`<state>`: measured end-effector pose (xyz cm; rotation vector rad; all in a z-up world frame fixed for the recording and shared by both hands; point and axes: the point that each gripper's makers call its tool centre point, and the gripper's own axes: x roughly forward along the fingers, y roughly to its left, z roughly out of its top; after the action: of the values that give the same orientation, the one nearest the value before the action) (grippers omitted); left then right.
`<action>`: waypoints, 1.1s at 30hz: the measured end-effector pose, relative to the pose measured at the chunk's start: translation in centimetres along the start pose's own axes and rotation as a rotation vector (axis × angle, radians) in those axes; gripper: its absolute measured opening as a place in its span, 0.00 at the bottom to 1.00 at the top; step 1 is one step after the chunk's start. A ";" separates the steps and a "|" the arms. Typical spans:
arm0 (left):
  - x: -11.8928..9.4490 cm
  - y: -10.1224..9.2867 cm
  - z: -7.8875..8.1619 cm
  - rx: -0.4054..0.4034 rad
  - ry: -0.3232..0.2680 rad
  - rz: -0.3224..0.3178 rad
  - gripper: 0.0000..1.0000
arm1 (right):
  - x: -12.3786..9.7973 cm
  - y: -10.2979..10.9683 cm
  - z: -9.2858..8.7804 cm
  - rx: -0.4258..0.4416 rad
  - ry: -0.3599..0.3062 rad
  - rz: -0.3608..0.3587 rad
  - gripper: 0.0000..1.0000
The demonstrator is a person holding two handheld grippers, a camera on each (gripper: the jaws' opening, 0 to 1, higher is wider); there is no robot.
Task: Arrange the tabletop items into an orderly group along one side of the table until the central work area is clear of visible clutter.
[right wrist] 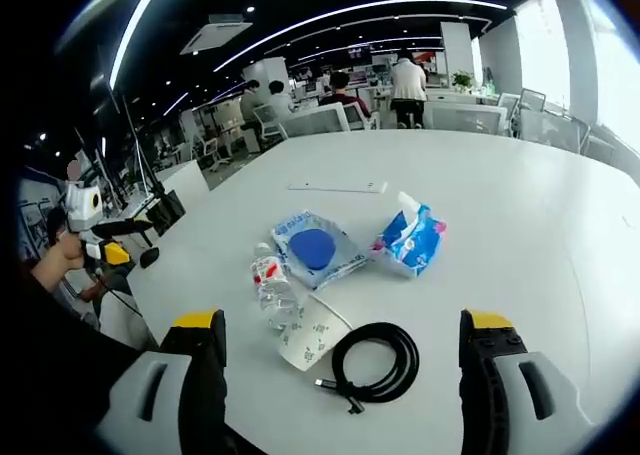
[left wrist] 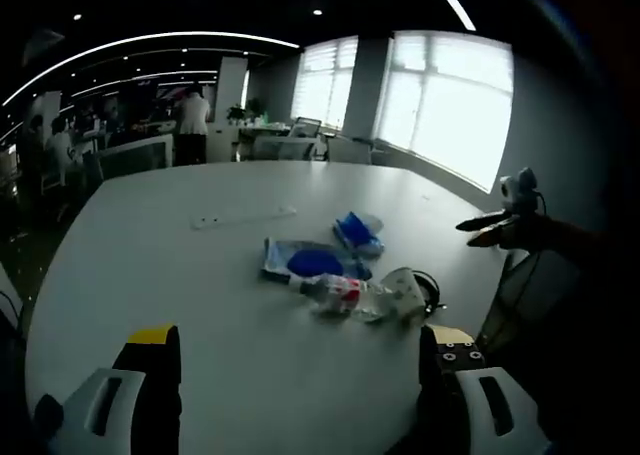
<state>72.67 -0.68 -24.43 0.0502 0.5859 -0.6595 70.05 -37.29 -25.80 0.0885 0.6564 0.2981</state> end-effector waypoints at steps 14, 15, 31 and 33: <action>0.1 0.1 -0.2 -0.005 -0.005 -0.006 0.98 | -0.2 0.2 0.1 -0.007 0.001 -0.013 0.93; 0.1 0.2 -0.3 0.000 -0.002 -0.006 0.98 | -0.2 0.2 0.2 -0.009 0.001 -0.014 0.93; 0.4 0.2 -0.4 0.016 0.016 -0.029 0.98 | -0.1 0.1 0.0 -0.012 0.011 -0.024 0.92; 0.4 0.2 -0.4 0.016 0.015 -0.030 0.98 | -0.1 0.1 0.0 -0.015 0.012 -0.022 0.92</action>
<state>72.84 -0.66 -25.01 0.0619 0.5972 -0.6931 69.92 -37.20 -25.70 0.0650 0.6662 0.2825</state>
